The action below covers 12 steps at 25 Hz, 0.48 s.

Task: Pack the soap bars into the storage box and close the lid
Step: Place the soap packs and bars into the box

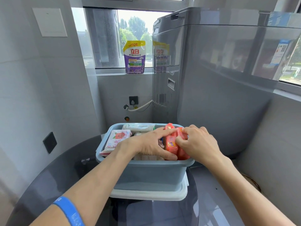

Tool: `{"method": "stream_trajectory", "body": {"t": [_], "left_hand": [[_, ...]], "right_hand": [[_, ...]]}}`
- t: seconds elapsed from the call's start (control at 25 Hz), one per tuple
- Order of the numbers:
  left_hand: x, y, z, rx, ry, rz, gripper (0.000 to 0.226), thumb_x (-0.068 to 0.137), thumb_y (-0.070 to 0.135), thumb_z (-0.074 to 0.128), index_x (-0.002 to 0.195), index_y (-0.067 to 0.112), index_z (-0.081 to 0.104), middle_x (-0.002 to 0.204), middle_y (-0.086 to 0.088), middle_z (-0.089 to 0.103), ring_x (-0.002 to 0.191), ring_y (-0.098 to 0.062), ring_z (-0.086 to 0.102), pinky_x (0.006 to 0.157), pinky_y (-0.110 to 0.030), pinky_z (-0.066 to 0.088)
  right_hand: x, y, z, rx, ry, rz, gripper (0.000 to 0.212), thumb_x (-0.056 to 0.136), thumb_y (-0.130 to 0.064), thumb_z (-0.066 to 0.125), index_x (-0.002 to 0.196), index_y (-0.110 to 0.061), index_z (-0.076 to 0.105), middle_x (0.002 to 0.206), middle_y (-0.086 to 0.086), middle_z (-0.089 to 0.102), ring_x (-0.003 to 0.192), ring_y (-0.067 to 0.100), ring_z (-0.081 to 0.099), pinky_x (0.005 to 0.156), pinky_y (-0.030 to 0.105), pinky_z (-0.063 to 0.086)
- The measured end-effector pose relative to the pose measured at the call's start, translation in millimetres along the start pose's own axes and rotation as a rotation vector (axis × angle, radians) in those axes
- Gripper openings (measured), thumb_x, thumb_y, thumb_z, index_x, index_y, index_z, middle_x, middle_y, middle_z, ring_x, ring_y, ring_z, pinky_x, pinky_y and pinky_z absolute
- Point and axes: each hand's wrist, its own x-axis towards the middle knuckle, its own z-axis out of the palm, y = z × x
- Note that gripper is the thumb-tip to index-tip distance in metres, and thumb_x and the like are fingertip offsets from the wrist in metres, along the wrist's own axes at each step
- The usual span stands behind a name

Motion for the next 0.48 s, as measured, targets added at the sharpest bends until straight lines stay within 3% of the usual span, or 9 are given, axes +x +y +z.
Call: {"method": "stream_trajectory", "body": {"t": [0.08, 0.2, 0.36, 0.44, 0.48], "left_hand": [[-15, -3, -7, 0.087, 0.075, -0.008, 0.103, 0.061, 0.062, 0.082, 0.145, 0.055, 0.023, 0.141, 0.018, 0.049, 0.128, -0.004, 0.045, 0.107, -0.03, 0.037], [-30, -8, -12, 0.202, 0.132, 0.013, 0.065, 0.064, 0.063, 0.076, 0.12, 0.05, 0.046, 0.119, 0.016, 0.061, 0.112, -0.007, 0.054, 0.098, -0.034, 0.044], [-26, -5, -14, 0.369, -0.005, -0.031, 0.039, 0.081, 0.065, 0.05, 0.113, 0.045, 0.058, 0.116, 0.008, 0.056, 0.118, -0.017, 0.043, 0.103, -0.042, 0.033], [-21, 1, -15, 0.492, -0.061, 0.024, 0.023, 0.09, 0.056, 0.04, 0.091, 0.042, 0.059, 0.099, 0.021, 0.052, 0.108, -0.017, 0.04, 0.094, -0.042, 0.028], [-18, 5, -15, 0.584, -0.062, 0.075, 0.026, 0.094, 0.049, 0.038, 0.079, 0.038, 0.056, 0.09, 0.021, 0.049, 0.098, -0.016, 0.039, 0.087, -0.04, 0.027]], "right_hand": [[0, -1, 1, 0.022, 0.015, 0.0, 0.029, 0.087, -0.041, 0.043, 0.081, -0.016, 0.057, 0.089, -0.003, 0.053, 0.092, 0.025, 0.047, 0.067, 0.035, 0.035], [-4, -1, 7, 0.052, 0.039, -0.009, 0.027, 0.088, -0.039, 0.042, 0.089, -0.018, 0.058, 0.096, -0.002, 0.054, 0.093, 0.025, 0.047, 0.068, 0.036, 0.036], [-6, -5, 14, 0.135, 0.066, -0.014, 0.026, 0.09, -0.039, 0.041, 0.092, -0.019, 0.058, 0.1, -0.001, 0.055, 0.093, 0.024, 0.046, 0.066, 0.036, 0.035], [-6, -2, 14, 0.125, 0.058, -0.015, 0.029, 0.092, -0.04, 0.04, 0.098, -0.019, 0.06, 0.105, -0.001, 0.056, 0.094, 0.024, 0.047, 0.067, 0.036, 0.035], [-6, 0, 13, 0.111, 0.046, -0.014, 0.031, 0.093, -0.04, 0.04, 0.104, -0.02, 0.06, 0.109, -0.002, 0.056, 0.096, 0.024, 0.047, 0.067, 0.036, 0.035]]}}
